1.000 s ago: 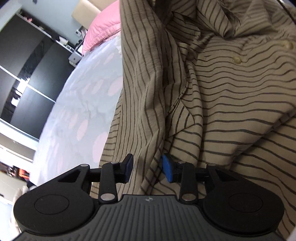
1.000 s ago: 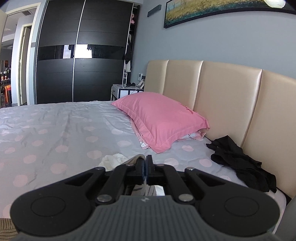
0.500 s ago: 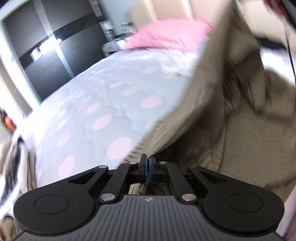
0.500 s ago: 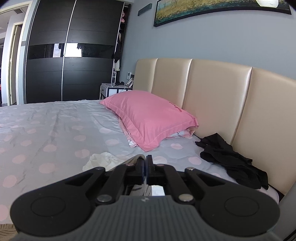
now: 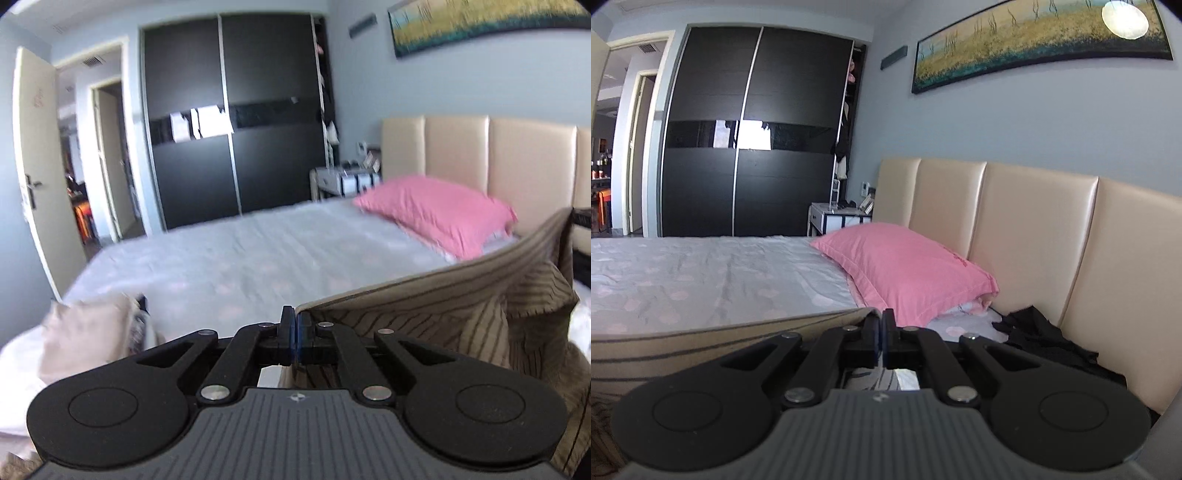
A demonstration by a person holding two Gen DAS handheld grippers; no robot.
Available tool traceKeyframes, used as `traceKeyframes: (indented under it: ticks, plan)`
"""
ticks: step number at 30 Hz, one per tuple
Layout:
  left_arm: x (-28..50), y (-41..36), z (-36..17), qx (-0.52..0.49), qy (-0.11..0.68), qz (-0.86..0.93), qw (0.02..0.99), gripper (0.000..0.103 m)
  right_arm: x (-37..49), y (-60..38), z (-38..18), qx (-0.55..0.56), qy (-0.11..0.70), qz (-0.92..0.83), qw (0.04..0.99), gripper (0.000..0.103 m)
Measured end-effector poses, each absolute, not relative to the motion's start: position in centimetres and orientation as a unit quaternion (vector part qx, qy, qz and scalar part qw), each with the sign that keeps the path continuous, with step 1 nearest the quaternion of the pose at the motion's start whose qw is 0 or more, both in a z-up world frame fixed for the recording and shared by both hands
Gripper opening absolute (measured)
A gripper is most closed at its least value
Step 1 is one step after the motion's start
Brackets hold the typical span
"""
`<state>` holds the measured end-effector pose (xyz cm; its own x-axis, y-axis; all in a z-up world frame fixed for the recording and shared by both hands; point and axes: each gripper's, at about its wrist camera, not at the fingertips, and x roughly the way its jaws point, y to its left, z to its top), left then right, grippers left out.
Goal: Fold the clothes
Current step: 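Lift the striped shirt high with both grippers and shake it out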
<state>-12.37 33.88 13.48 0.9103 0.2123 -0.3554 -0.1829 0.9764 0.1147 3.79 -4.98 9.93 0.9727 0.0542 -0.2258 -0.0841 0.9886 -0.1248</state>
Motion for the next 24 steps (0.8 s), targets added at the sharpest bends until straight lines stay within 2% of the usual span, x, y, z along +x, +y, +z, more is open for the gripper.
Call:
traceKeyframes:
  ticks: [4,13,18,24]
  plan:
    - [-14.5,34.7,19.3,0.045,0.115,0.132,0.983,0.0,0.5,-3.9,15.5,-0.077,0.045,0.063,0.994,0.001]
    - [-23.1,33.6,33.3,0.054,-0.106,0.194,0.974,0.0,-8.6,-4.1,29.4,-0.04,-0.103,0.133,0.985,0.001]
    - [-26.3,31.3,36.0,0.076,-0.139,0.189,0.969,0.0,-12.8,-4.4,32.1,-0.028,-0.172,0.094,0.98,0.001]
    - [-28.7,28.0,35.3,0.096,-0.129,0.148,0.976,0.0,-14.0,-6.1,32.6,-0.01,-0.163,0.055,0.985,0.001]
